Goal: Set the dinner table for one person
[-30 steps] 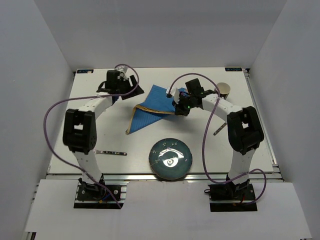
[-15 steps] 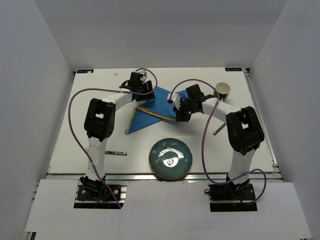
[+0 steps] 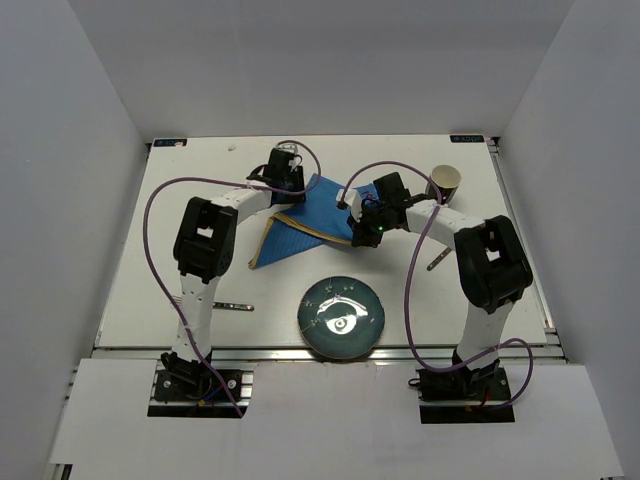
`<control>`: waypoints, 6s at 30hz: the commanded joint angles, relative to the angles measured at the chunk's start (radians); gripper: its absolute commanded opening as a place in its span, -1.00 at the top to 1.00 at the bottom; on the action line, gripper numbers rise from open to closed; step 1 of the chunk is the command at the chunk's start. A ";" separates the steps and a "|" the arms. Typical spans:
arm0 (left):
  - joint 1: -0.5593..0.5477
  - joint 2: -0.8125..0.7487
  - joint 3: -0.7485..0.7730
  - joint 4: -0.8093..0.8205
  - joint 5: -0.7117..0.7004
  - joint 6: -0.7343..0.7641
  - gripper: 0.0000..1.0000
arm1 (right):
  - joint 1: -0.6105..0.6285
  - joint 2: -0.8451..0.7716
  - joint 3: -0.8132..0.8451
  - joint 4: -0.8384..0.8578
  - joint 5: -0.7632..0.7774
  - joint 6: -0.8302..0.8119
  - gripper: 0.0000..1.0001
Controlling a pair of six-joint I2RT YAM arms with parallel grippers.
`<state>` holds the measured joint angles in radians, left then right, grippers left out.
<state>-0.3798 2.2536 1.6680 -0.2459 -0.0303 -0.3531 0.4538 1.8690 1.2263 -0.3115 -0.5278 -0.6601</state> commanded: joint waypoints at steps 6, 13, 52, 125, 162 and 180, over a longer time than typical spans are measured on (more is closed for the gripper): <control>-0.065 -0.012 -0.126 0.017 0.029 0.032 0.20 | 0.000 -0.053 -0.025 0.046 -0.028 0.022 1.00; -0.053 -0.017 -0.097 -0.016 -0.022 0.031 0.87 | 0.000 -0.065 -0.037 0.055 -0.012 0.022 1.00; 0.298 -0.218 -0.157 -0.044 -0.146 -0.004 1.00 | -0.207 -0.152 -0.122 0.025 0.236 -0.050 1.00; 0.331 -0.989 -0.523 -0.082 -0.019 -0.185 0.47 | -0.356 -0.551 -0.099 -0.023 0.371 0.717 0.92; 0.331 -1.395 -0.830 -0.250 -0.008 -0.307 -0.93 | -0.394 0.039 0.214 0.098 0.782 0.918 0.05; 0.331 -1.437 -0.869 -0.245 0.020 -0.328 -0.96 | -0.400 -0.085 0.090 0.380 0.654 0.705 1.00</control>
<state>-0.0483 0.8417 0.8001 -0.4892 -0.0185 -0.6712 0.0589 1.8889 1.3323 -0.1154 0.1932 0.1303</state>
